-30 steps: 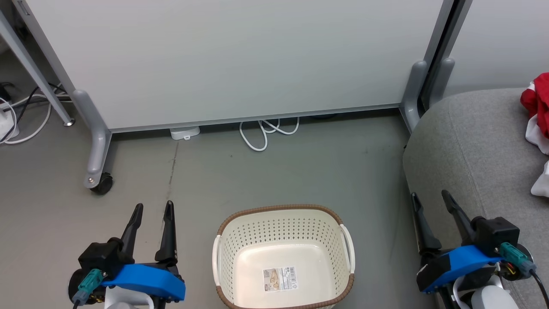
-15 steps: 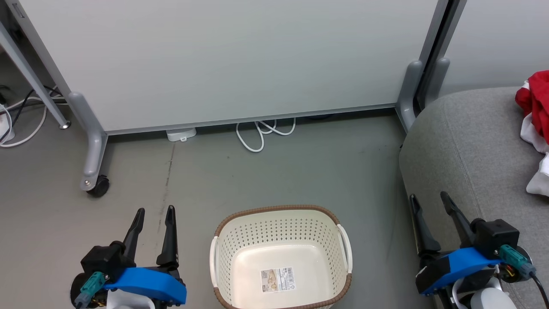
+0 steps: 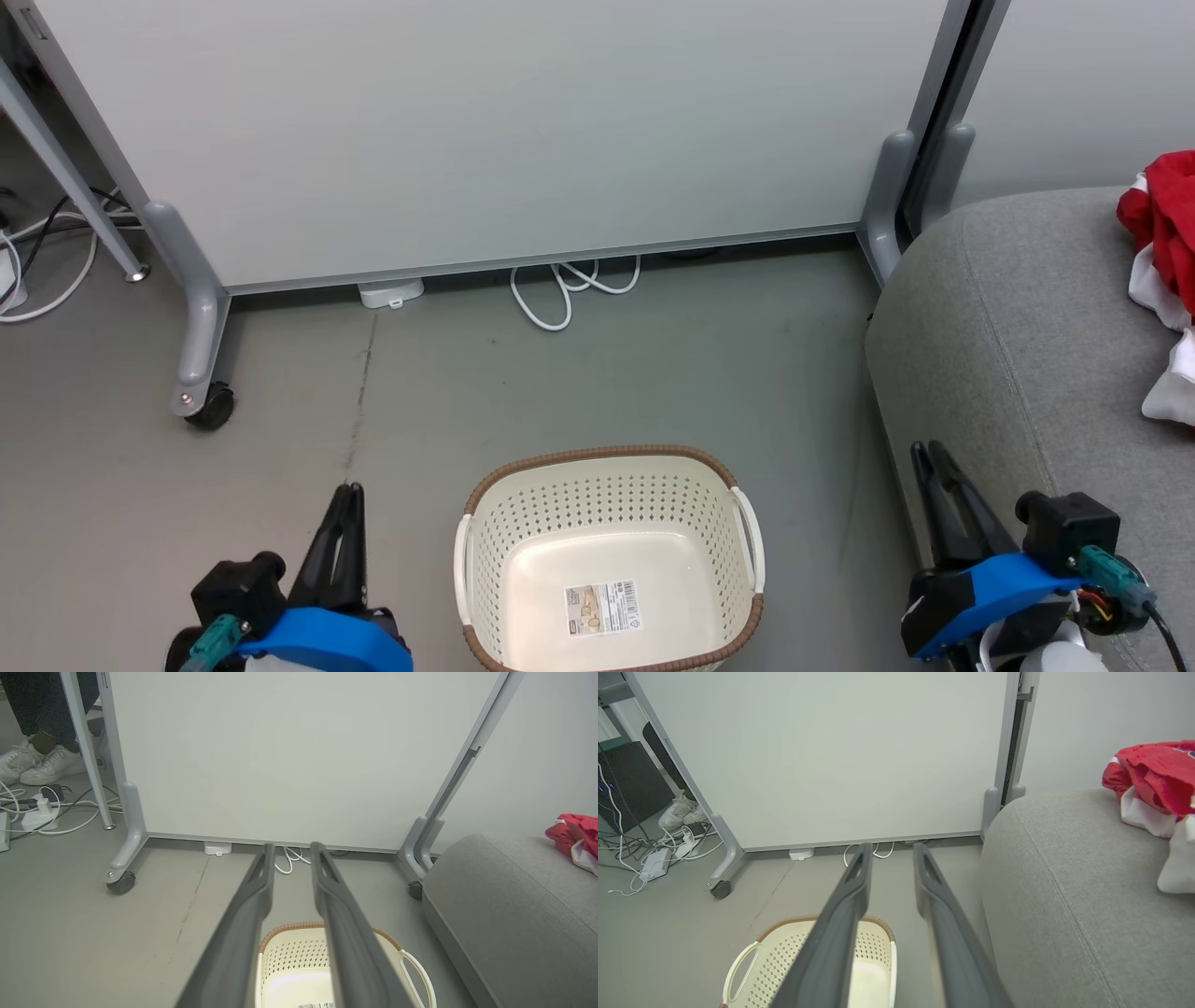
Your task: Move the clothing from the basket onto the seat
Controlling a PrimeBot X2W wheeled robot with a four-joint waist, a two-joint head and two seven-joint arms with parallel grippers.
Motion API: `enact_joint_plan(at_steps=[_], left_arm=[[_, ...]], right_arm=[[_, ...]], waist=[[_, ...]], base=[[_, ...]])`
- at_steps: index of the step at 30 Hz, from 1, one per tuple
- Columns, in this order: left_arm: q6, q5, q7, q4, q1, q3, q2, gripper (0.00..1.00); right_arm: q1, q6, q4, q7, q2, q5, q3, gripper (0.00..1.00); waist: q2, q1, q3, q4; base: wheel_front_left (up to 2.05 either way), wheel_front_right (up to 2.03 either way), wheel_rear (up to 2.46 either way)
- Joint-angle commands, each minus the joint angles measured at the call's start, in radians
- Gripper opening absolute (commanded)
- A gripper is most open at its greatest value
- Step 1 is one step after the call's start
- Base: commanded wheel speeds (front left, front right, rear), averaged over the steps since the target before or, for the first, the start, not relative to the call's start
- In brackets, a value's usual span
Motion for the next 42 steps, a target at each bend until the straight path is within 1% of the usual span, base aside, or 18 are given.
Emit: enact_joint_plan(at_steps=[1,18,19,42], left_arm=[[0.0,-0.001,0.001,0.012,0.013,0.0,-0.003,0.0],[0.0,-0.275,0.083,-0.027,0.006,0.052,-0.015,0.0],[0.0,-0.275,0.083,-0.027,0.006,0.052,-0.015,0.0],[-0.001,-0.577,0.172,-0.073,-0.004,0.107,-0.026,0.0]], right_arm=[[0.005,0.0,0.014,0.001,0.0,0.002,0.0,0.0],[0.003,0.0,0.005,0.057,0.0,0.321,-0.022,0.0],[0.003,0.0,0.005,0.057,0.0,0.321,-0.022,0.0],[0.003,0.0,-0.01,0.118,0.0,0.672,-0.043,0.0]], waist=[[0.0,0.0,0.0,0.0],[0.0,0.0,-0.005,-0.005],[0.0,0.0,-0.005,-0.005],[0.0,0.0,-0.011,-0.011]], base=[[0.0,0.0,0.0],[0.0,0.0,0.0],[0.0,0.0,0.0],[0.0,0.0,0.0]])
